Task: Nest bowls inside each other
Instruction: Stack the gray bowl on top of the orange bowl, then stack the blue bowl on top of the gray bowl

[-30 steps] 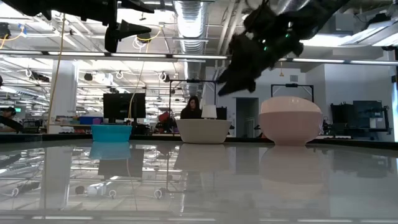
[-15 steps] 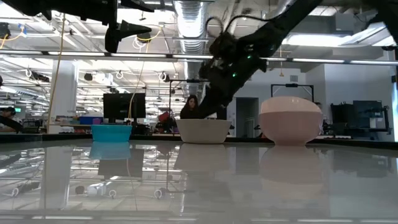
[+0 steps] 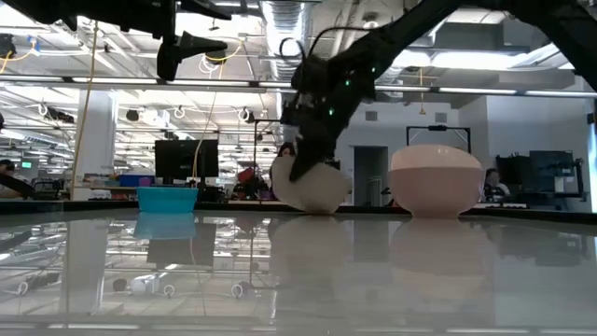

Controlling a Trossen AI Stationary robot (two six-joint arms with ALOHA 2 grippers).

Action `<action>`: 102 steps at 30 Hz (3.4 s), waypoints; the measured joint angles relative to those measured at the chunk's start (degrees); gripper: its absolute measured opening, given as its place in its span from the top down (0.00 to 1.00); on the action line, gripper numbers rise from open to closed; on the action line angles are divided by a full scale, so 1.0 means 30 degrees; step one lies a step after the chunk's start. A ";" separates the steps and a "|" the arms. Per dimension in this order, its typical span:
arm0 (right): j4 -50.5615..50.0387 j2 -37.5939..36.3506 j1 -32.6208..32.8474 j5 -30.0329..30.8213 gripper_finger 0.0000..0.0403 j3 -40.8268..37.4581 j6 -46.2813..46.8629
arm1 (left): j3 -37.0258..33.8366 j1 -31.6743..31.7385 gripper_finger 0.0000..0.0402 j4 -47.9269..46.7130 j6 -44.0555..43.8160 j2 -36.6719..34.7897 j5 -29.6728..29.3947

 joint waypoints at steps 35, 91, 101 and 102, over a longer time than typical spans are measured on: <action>-1.0824 -0.6985 -0.0667 1.1571 1.00 -0.1621 0.6737 | 0.0000 0.0007 0.48 -0.0136 0.0138 0.0000 -0.0189; -1.0629 -1.9596 1.0941 0.5802 0.51 -0.5963 1.8565 | 0.0007 0.1022 0.48 -0.8992 -0.0416 -0.0007 -0.1939; -1.0569 -1.8849 2.0755 0.6037 0.52 -0.5948 2.4224 | 0.0007 0.4811 0.48 -0.9794 0.0905 0.0245 -0.0936; -1.0551 -1.8459 2.1506 0.6044 0.52 -0.5948 2.4609 | 0.0007 0.5219 0.48 -0.9872 0.0845 0.0354 -0.0488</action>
